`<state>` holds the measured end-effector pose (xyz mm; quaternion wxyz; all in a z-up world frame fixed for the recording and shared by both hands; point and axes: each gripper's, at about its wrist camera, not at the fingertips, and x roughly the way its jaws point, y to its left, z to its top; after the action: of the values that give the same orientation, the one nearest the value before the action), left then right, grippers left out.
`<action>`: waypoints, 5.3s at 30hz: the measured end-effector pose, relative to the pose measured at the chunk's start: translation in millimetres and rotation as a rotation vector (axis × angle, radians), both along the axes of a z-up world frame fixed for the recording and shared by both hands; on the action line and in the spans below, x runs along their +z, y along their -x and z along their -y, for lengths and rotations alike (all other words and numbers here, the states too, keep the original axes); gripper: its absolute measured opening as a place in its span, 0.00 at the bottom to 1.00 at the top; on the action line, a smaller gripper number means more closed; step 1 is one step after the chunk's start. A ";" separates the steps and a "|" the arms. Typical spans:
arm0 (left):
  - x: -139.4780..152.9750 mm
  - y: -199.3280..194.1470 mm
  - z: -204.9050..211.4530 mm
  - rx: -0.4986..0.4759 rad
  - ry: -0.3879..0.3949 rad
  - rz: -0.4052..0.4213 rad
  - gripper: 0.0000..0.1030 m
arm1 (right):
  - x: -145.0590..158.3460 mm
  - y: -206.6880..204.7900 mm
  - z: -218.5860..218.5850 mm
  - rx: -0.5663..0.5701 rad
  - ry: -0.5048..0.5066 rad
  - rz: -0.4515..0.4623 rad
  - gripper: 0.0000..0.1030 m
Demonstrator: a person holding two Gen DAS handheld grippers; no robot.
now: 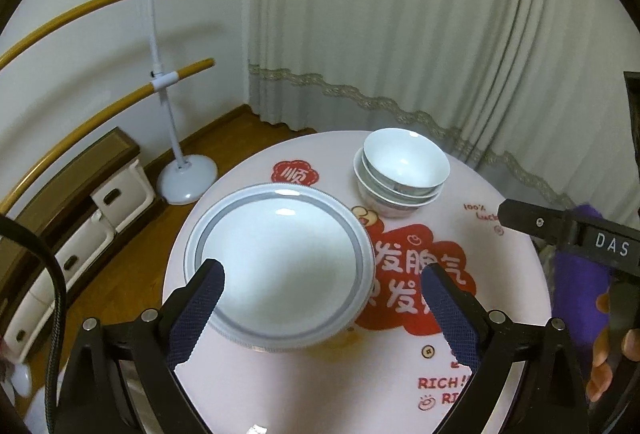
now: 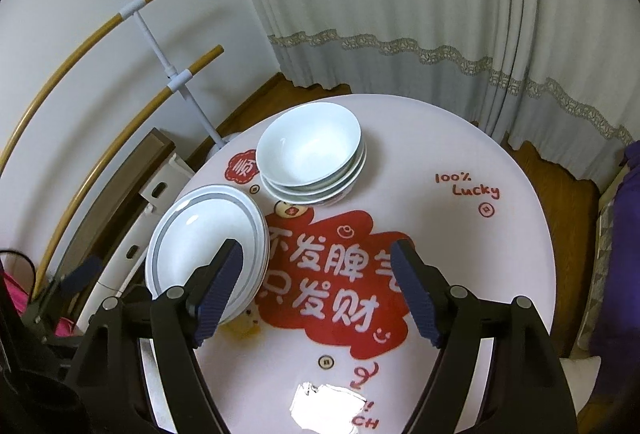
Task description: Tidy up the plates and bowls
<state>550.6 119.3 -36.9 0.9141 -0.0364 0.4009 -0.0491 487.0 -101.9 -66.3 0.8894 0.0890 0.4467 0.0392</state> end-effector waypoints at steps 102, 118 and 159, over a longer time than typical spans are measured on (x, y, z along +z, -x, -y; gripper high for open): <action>-117.3 -368.0 60.2 -0.257 -0.051 -0.264 0.28 | -95.9 -160.4 43.4 -0.034 -0.166 -0.154 0.30; -118.3 -348.2 59.0 -0.257 -0.039 -0.264 0.27 | -93.5 -154.0 39.2 -0.040 -0.154 -0.151 0.32; -113.9 -338.4 54.9 -0.276 -0.008 -0.227 0.21 | -95.3 -143.5 38.6 -0.056 -0.136 -0.099 0.29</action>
<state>889.0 64.4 -150.8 0.8476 0.0175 0.5031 -0.1679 630.5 -140.5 -161.6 0.8589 0.1638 0.4836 0.0400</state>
